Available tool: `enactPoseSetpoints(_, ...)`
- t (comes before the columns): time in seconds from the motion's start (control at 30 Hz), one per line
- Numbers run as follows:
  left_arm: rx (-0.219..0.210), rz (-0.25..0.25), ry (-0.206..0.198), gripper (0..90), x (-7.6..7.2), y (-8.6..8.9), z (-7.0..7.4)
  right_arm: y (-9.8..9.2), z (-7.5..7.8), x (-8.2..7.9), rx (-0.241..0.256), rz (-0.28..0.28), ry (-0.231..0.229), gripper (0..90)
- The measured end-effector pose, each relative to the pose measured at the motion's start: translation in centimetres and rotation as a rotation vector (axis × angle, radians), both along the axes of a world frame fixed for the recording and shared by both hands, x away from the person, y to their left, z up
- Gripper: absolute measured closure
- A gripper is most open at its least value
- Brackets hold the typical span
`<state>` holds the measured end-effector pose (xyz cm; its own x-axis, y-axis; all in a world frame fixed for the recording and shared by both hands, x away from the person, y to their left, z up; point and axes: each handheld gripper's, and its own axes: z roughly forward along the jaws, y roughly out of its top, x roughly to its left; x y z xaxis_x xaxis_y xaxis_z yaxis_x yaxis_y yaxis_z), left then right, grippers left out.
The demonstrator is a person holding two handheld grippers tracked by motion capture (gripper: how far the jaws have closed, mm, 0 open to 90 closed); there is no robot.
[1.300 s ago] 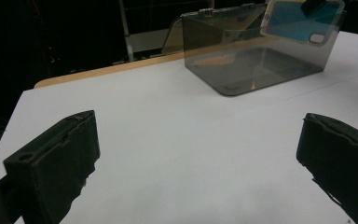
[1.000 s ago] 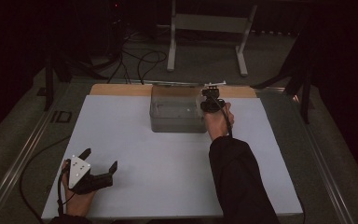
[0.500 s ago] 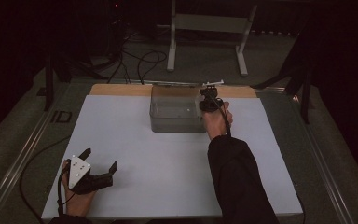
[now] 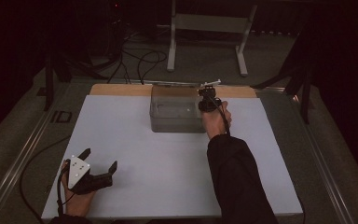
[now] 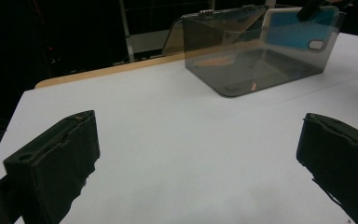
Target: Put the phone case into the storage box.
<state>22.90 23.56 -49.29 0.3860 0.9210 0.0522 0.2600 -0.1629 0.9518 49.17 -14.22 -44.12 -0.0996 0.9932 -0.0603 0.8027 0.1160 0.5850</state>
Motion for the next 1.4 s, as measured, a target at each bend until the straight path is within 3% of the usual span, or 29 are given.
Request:
enactPoseSetpoints(0.6,0.000,-0.002,0.002,0.3,0.03,0.07,-0.02,0.51,-0.67,0.39,-0.050,-0.004,0.022,81.5)
enactPoseSetpoints(1.4,0.001,-0.003,0.004,0.3,-0.02,0.05,-0.04,0.58,-0.84,0.62,-0.067,0.009,0.051,80.4)
